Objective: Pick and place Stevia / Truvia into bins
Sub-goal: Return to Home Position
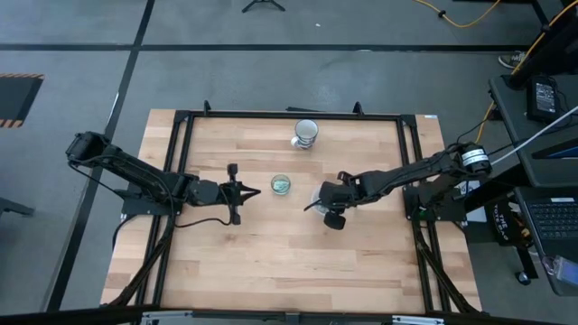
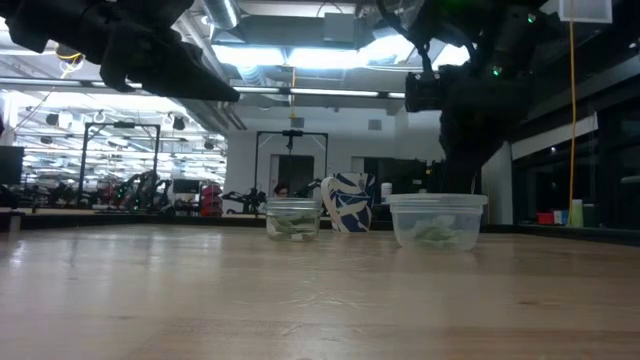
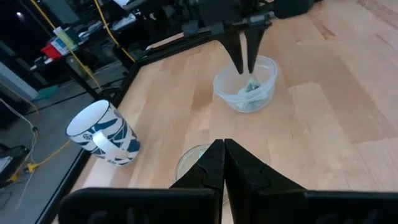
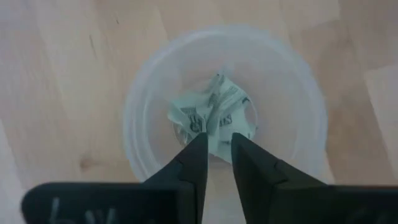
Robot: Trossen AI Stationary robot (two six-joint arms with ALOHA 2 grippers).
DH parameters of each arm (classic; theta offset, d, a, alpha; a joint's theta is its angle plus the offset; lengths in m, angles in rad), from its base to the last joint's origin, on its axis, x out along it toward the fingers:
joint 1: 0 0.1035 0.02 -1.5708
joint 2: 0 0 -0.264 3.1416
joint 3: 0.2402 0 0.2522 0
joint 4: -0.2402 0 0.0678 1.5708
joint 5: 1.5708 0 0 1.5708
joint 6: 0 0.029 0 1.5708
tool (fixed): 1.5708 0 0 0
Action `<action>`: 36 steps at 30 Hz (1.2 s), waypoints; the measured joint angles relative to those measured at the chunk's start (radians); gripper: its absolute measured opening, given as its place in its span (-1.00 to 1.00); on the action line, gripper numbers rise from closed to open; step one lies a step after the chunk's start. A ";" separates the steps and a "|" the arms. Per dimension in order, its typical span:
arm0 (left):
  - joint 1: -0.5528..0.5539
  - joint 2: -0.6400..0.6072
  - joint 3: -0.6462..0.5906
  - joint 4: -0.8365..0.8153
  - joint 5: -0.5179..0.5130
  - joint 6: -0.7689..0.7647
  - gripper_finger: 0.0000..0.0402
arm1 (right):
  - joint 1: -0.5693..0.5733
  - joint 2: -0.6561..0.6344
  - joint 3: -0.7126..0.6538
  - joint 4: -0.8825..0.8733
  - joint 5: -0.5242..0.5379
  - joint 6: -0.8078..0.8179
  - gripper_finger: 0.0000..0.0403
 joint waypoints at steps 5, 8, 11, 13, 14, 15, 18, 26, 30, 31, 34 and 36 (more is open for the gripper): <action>0.000 0.000 0.000 0.001 0.000 0.023 -0.98 | -0.003 -0.038 0.053 -0.073 0.003 -0.097 -0.62; 0.000 0.000 0.000 -0.003 0.001 0.023 -0.98 | -0.005 -0.088 0.055 -0.075 0.010 -0.184 -0.64; 0.000 0.000 0.000 -0.010 0.002 0.015 -0.98 | -0.015 -0.153 0.055 -0.093 0.013 -0.222 -0.72; -0.001 0.000 0.000 -0.014 0.005 -0.015 -0.98 | -0.019 -0.202 0.051 -0.090 0.029 -0.235 -0.80; 0.000 0.000 0.000 -0.012 0.012 -0.027 -0.98 | -0.020 -0.228 0.046 -0.087 0.041 -0.243 -0.85; 0.002 0.000 0.000 -0.011 0.020 -0.034 -0.98 | -0.020 -0.253 0.039 -0.082 0.055 -0.251 -0.90; 0.015 0.000 0.000 -0.010 0.059 -0.040 -0.98 | -0.020 -0.323 -0.013 -0.036 0.091 -0.255 -0.97; 0.139 0.003 0.000 -0.015 0.346 -0.053 -0.98 | -0.020 -0.421 -0.206 0.215 0.098 -0.257 -0.98; 0.216 0.003 -0.006 0.015 0.433 -0.017 -0.99 | -0.020 -0.426 -0.302 0.370 0.097 -0.259 -0.97; 0.230 0.003 -0.022 0.067 0.453 0.004 -0.99 | -0.020 -0.426 -0.324 0.409 0.097 -0.260 -0.97; 0.268 -0.002 -0.101 0.246 0.506 0.034 -0.99 | -0.020 -0.426 -0.385 0.520 0.097 -0.280 -0.99; 0.288 -0.005 -0.164 0.363 0.518 0.023 -0.99 | -0.020 -0.426 -0.410 0.572 0.096 -0.284 -0.99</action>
